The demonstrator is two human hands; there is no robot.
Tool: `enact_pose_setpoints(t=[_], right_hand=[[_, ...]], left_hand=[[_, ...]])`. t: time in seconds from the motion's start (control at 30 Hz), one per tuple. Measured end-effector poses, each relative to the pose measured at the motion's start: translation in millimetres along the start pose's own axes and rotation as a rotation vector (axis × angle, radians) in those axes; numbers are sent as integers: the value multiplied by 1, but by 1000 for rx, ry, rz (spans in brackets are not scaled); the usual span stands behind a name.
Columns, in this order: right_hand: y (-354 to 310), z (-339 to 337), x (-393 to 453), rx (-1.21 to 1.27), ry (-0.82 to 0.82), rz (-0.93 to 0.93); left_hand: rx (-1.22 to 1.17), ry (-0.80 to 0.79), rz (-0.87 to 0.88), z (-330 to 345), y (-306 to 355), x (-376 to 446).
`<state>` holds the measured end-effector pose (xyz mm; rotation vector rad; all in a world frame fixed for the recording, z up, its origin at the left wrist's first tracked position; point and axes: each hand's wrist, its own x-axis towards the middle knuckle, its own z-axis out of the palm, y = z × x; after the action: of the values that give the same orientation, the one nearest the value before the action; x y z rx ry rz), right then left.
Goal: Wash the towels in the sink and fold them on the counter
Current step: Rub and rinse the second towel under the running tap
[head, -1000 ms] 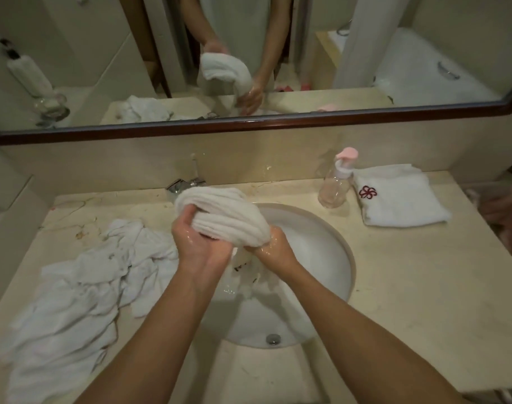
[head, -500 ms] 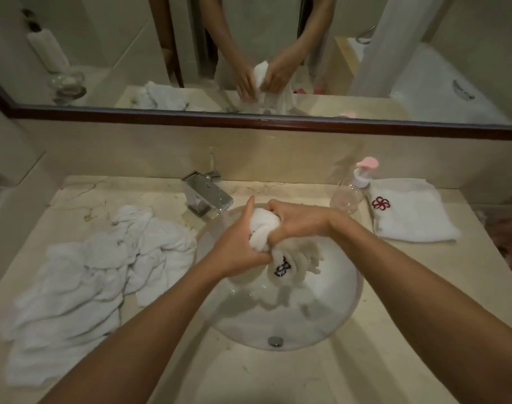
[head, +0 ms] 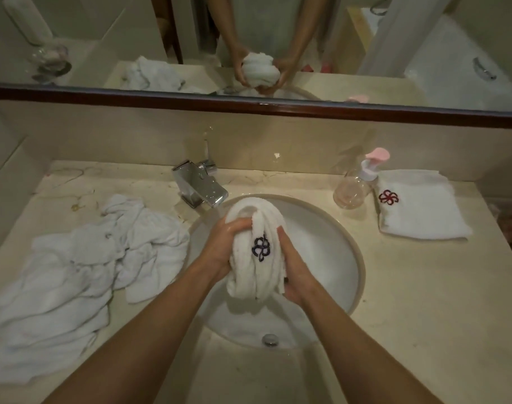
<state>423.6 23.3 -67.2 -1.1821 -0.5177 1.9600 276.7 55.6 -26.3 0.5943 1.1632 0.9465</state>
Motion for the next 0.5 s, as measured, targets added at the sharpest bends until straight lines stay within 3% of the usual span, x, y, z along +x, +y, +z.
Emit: enact_pose_setpoints(t=[0.17, 0.3, 0.4, 0.5], right_hand=[[33, 20, 10, -39, 162, 119], [31, 31, 28, -568, 268, 114], [8, 25, 55, -1022, 272, 56], [-20, 21, 93, -1303, 179, 129]], left_hand=[[-272, 243, -181, -11, -35, 21], [-188, 597, -281, -15, -56, 40], [-450, 450, -285, -14, -62, 48], [-680, 352, -220, -22, -73, 65]])
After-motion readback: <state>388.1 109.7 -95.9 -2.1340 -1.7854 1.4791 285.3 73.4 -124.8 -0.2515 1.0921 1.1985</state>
